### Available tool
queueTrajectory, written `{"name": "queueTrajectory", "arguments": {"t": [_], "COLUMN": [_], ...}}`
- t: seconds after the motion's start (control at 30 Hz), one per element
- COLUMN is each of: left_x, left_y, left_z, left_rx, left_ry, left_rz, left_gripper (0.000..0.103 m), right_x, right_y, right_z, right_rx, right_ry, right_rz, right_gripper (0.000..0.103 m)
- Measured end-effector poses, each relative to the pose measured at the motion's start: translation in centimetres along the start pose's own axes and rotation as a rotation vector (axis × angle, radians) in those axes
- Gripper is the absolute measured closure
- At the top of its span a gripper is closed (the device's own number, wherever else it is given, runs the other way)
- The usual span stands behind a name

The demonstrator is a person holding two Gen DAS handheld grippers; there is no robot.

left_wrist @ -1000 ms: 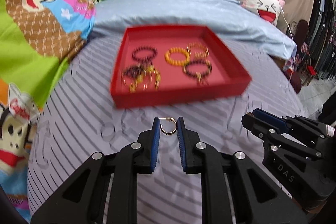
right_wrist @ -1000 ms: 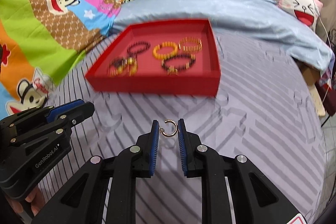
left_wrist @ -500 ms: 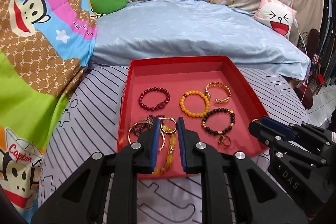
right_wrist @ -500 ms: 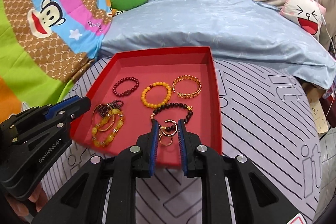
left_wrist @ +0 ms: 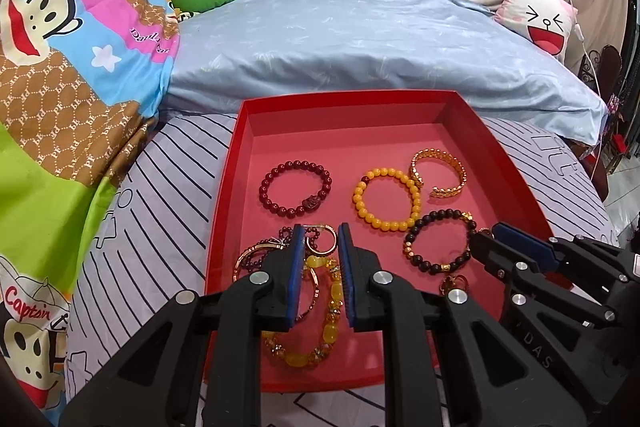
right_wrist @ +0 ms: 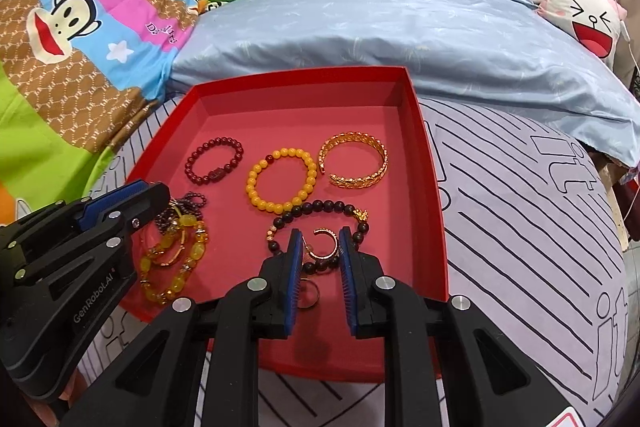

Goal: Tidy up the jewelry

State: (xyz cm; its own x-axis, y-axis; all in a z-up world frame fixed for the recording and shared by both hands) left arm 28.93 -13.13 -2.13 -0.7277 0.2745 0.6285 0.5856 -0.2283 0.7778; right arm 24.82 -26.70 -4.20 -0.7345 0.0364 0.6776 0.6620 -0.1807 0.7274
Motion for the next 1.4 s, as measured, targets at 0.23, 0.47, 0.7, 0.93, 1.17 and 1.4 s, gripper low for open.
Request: {"name": "queueTrajectory", "arguments": {"t": [0.23,0.47,0.7,0.93,1.17,1.4], "left_x": [-1.0,-1.5,-0.8,0.7,2.6,5.4], "left_y": [-0.2,-0.4,-0.1,0.0,-0.4,-1.5], "left_z": [-0.1,0.0,0.4,0.3,0.5,0.8], "left_rx": [0.005,0.01,0.02,0.019,0.021,0.038], "left_ry": [0.003,0.011,0.035,0.036,0.044,0.07], "left_rz": [0.017,0.028,0.013,-0.003,-0.015,-0.028], "left_gripper": [0.086,0.086,0.065,0.065,0.065,0.052], "right_x": [-0.7,-0.9,0.0,1.8,4.1,6.5], "right_y": [-0.1,0.1,0.5,0.2,-0.2,-1.3], "right_z": [-0.2,0.0,0.5,1.0,1.3,1.3], "right_rx": [0.0,-0.002,0.011,0.008,0.003,-0.004], "right_ry": [-0.005,-0.013,-0.023,-0.024,-0.028,-0.033], "right_rz": [0.008,0.0,-0.03,-0.058,-0.076,-0.085], "right_gripper": [0.086,0.083,0.067,0.059,0.056,0.052]}}
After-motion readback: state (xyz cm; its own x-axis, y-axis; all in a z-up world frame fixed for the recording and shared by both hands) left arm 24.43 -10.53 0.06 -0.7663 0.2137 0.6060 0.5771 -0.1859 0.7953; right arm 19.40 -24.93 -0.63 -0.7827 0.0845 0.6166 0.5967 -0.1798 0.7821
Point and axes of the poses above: each gripper's, at about its wrist camera, not at the fingertips, and x roughly against the way its jaws point, z to its left, y to its top, the point moved 6 cm from there along -x, roughly the way its jaws point, and after that the axes turned 9 degrees about -z, right-handed, at the moved point
